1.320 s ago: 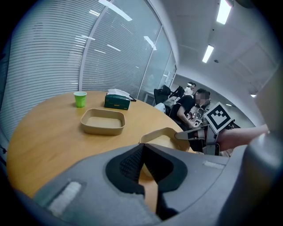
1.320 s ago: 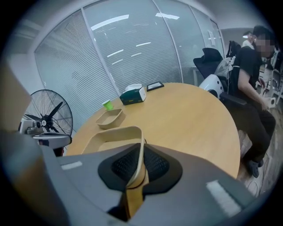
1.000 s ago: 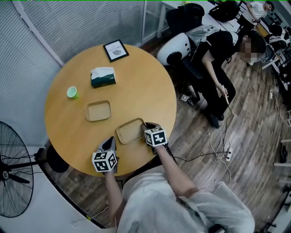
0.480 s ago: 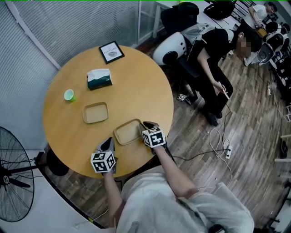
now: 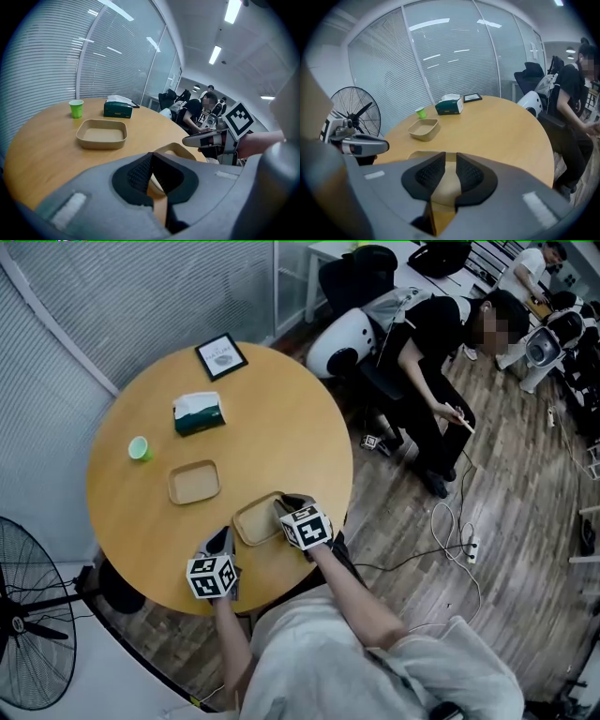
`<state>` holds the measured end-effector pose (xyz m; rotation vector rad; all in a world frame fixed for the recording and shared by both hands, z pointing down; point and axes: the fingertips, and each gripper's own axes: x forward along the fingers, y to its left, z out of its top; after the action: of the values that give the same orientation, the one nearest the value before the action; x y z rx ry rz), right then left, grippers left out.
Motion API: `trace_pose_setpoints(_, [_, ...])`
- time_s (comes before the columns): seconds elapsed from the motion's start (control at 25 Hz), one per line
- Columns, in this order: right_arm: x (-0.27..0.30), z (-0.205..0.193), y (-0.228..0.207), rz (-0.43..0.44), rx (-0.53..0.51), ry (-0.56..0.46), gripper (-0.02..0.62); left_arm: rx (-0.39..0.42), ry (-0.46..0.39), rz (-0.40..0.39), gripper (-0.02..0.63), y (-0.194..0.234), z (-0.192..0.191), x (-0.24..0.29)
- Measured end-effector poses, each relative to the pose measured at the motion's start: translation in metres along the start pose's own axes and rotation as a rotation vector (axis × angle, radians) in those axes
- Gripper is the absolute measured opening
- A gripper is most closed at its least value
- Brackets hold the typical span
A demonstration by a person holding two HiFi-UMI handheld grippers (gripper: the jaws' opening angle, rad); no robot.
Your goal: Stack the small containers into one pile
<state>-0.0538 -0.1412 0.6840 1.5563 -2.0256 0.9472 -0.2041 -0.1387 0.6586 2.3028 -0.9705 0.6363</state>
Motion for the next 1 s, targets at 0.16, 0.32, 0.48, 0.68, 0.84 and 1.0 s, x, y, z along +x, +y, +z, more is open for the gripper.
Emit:
trace_pose_setpoints(0.16, [0.006,0.006,0.013,0.022,-0.025,0.006,0.057,0.009,0.002,-0.004,0.005,0.006,0.005,0.006])
trace_pose_setpoints(0.32, [0.007,0.009,0.031,0.066,-0.037,0.014,0.036,0.101,0.044,-0.001,0.005,0.024,0.008,0.01])
trace_pose_setpoints(0.48, [0.006,0.01,0.033,0.082,-0.042,0.025,0.013,0.192,0.079,0.011,0.005,0.042,0.015,0.009])
trace_pose_setpoints(0.68, [0.005,0.015,0.04,0.118,-0.016,0.025,0.002,0.296,0.139,0.047,0.005,0.068,0.012,-0.001])
trace_pose_setpoints(0.84, [0.0,0.017,0.039,0.143,-0.019,0.028,0.0,0.413,0.194,0.044,0.005,0.083,0.011,0.007])
trace_pose_setpoints(1.0, [0.003,0.016,0.047,0.165,-0.036,0.053,0.0,0.594,0.258,0.017,0.005,0.106,0.018,0.019])
